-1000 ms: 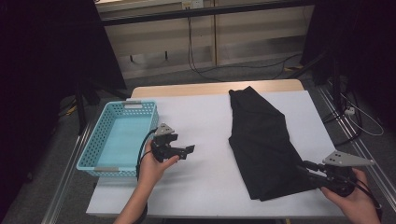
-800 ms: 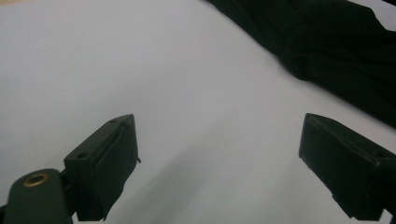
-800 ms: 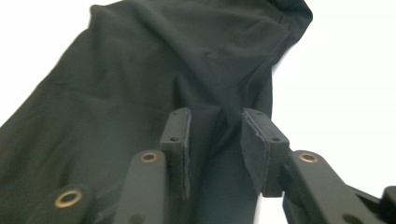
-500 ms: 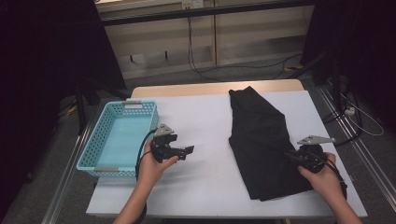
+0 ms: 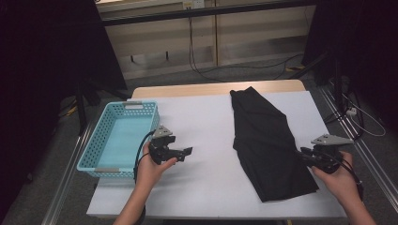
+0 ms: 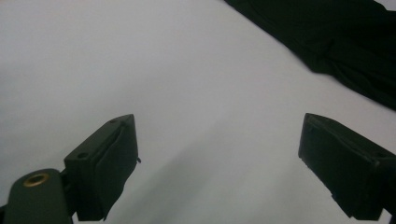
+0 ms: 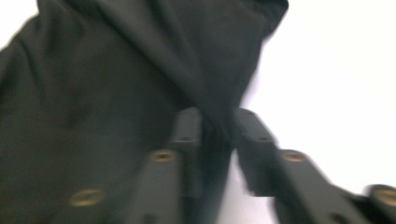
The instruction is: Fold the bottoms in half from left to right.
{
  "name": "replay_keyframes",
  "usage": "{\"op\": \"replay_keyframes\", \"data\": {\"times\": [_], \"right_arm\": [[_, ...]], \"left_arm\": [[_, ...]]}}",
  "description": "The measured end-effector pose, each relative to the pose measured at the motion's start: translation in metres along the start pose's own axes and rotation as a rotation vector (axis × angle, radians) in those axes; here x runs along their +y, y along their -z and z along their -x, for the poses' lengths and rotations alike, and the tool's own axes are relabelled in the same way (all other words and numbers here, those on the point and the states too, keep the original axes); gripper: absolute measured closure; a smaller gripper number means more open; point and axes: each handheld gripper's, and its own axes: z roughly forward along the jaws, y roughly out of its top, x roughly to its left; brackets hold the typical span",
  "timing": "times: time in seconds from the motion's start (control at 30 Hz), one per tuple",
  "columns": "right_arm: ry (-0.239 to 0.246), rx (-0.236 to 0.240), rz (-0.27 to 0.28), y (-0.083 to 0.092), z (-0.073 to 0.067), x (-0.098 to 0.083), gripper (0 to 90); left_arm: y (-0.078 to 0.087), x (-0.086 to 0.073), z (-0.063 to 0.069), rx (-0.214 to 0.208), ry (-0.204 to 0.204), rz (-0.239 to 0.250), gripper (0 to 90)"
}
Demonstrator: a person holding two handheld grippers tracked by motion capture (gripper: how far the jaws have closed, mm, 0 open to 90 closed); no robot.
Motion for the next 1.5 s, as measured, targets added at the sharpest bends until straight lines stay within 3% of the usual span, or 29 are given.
{"op": "replay_keyframes", "data": {"times": [0.13,0.3,0.5,0.8,0.93,1.37,1.5], "right_arm": [[0.015,0.021,0.030,-0.006,-0.013,0.015,46.9],[0.024,0.052,0.052,-0.027,-0.030,0.037,37.0],[0.000,0.039,0.058,-0.054,-0.044,0.056,28.9],[0.007,0.042,0.050,-0.085,-0.059,0.072,25.9],[-0.013,0.053,0.063,-0.098,-0.067,0.081,25.5],[0.007,0.035,0.064,-0.149,-0.093,0.114,32.2],[0.010,-0.003,0.022,-0.168,-0.097,0.122,38.1]], "left_arm": [[-0.001,-0.001,-0.001,0.002,-0.001,-0.010,10.8],[-0.002,-0.003,-0.002,0.004,-0.005,-0.021,10.1],[-0.003,-0.003,-0.002,0.006,-0.011,-0.025,9.8],[-0.006,-0.004,-0.001,0.010,-0.011,-0.040,9.8],[-0.006,-0.003,-0.001,0.008,-0.011,-0.040,9.7],[-0.008,-0.002,-0.003,0.003,-0.013,-0.038,10.0],[-0.006,-0.004,-0.004,0.012,-0.006,-0.033,10.0]]}}
